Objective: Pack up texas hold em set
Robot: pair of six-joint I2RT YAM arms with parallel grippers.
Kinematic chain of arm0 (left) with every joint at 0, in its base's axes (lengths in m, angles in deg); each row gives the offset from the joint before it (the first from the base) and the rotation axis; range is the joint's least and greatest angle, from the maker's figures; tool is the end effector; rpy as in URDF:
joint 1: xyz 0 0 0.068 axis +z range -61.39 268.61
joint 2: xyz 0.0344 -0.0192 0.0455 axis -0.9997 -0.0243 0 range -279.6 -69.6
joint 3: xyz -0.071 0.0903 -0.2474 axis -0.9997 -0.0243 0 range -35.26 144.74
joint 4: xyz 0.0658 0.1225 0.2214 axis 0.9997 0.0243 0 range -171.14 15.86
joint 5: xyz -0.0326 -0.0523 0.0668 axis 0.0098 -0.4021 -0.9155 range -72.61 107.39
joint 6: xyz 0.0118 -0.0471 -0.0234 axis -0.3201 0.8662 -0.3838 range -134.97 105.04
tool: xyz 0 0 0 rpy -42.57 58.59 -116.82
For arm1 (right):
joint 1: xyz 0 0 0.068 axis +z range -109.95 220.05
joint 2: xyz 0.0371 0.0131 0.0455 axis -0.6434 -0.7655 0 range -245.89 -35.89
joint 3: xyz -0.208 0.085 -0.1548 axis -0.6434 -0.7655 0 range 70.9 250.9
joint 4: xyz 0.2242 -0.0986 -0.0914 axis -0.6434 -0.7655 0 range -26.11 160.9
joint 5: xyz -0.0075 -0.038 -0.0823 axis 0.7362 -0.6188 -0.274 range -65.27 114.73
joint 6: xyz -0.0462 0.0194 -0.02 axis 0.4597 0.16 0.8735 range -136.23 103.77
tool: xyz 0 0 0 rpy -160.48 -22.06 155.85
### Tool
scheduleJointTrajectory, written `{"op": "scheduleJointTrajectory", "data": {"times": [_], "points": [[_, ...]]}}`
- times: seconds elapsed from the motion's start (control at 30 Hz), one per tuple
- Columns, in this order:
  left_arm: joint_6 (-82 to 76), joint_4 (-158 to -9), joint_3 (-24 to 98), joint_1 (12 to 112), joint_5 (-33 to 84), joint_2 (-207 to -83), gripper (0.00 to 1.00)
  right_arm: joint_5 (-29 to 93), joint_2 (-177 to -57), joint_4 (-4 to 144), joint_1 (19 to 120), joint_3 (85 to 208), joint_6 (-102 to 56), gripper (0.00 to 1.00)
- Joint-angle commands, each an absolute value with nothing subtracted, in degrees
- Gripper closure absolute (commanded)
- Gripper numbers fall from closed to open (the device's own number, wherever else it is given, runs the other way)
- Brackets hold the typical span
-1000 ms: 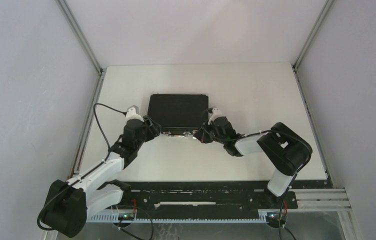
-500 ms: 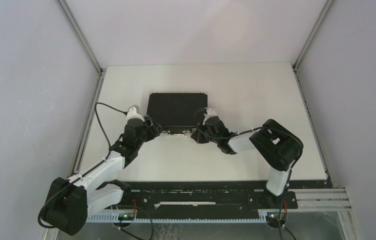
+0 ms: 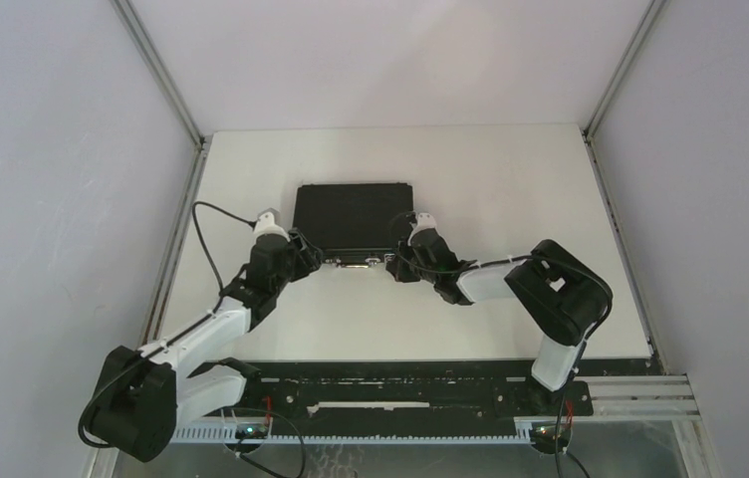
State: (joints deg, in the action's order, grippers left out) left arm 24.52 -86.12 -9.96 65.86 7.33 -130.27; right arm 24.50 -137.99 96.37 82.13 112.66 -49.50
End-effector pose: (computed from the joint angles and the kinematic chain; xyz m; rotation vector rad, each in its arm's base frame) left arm 0.2047 -0.0790 0.1956 -0.4152 2.0864 -0.4686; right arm 0.2514 0.2269 0.1258 -0.1726 2.2707 0.7230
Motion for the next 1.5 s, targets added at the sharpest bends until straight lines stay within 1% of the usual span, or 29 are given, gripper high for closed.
{"op": "scheduleJointTrajectory", "data": {"times": [0.0, 0.2, 0.33, 0.43, 0.47, 0.5, 0.73, 0.8, 0.87, 1.03, 1.23, 1.37, 1.47], "points": [[24.12, -87.18, -4.81, 65.85, 8.52, -132.57, 0.46, 22.98, -133.74, 96.38, 82.41, 112.53, -48.07, 1.00], [24.64, -85.71, -4.32, 65.85, 8.40, -136.51, 0.57, 23.09, -133.72, 96.36, 82.41, 112.09, -48.04, 1.00], [24.63, -83.74, -3.29, 65.89, 8.24, -138.69, 0.74, 23.48, -134.59, 96.91, 82.41, 111.72, -48.69, 1.00], [24.63, -82.66, -3.42, 65.80, 9.27, -139.81, 0.94, 23.35, -135.04, 96.92, 82.41, 111.59, -48.92, 1.00], [24.91, -82.64, -3.93, 65.80, 9.63, -139.67, 0.99, 23.40, -135.03, 96.91, 82.41, 111.57, -48.85, 1.00], [25.13, -82.59, -4.45, 65.78, 9.73, -139.35, 1.00, 23.34, -135.03, 96.91, 82.37, 111.56, -48.91, 1.00], [25.25, -80.53, -7.24, 65.80, 8.67, -134.88, 0.99, 23.44, -135.13, 97.06, 82.24, 111.47, -48.76, 1.00], [25.06, -80.37, -7.15, 65.76, 8.83, -132.13, 0.88, 23.77, -135.28, 97.36, 82.24, 111.46, -48.93, 1.00], [24.85, -78.97, -5.79, 65.76, 9.23, -129.70, 0.82, 24.17, -135.53, 97.81, 82.24, 111.42, -48.97, 1.00], [25.22, -77.29, -2.60, 65.76, 10.29, -126.48, 0.78, 24.65, -135.89, 98.36, 81.94, 111.43, -49.15, 1.00], [24.51, -78.37, -0.02, 65.76, 7.98, -131.73, 0.77, 26.11, -136.33, 98.94, 81.12, 111.43, -49.50, 1.00], [24.33, -79.94, 1.26, 65.84, 8.90, -137.68, 0.78, 26.61, -136.44, 98.35, 80.67, 111.41, -49.64, 1.00], [24.77, -80.16, 0.59, 65.77, 9.87, -139.70, 0.78, 26.33, -136.44, 97.68, 80.59, 111.46, -49.64, 1.00]]}}
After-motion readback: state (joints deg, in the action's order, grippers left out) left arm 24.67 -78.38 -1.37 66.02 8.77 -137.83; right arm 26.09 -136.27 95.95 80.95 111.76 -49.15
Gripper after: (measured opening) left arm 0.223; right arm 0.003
